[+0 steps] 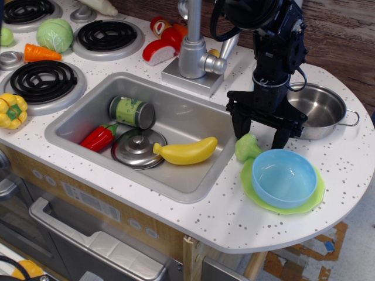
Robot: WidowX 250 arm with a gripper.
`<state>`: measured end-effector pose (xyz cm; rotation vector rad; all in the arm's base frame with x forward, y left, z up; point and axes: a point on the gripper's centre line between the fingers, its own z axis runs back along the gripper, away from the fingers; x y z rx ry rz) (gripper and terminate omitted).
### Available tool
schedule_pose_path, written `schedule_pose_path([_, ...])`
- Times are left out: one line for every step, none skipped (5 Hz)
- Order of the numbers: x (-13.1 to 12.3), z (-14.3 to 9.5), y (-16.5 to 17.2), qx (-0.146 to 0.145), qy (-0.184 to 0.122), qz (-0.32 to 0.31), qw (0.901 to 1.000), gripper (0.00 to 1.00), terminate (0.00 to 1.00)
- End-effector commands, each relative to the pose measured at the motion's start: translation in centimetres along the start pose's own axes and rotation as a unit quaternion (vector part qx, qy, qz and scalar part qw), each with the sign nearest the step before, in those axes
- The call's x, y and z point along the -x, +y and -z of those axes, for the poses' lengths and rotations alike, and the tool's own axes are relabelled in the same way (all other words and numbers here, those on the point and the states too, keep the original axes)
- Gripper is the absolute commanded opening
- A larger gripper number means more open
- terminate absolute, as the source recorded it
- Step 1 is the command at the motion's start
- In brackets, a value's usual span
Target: Take broccoli out of pan
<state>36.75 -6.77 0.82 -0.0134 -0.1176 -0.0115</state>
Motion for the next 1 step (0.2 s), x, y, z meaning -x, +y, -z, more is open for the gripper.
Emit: schedule_pose_path([-1.37, -3.25, -0.09, 0.008, -0.047, 0.006, 0.9989, 1.0, 1.0])
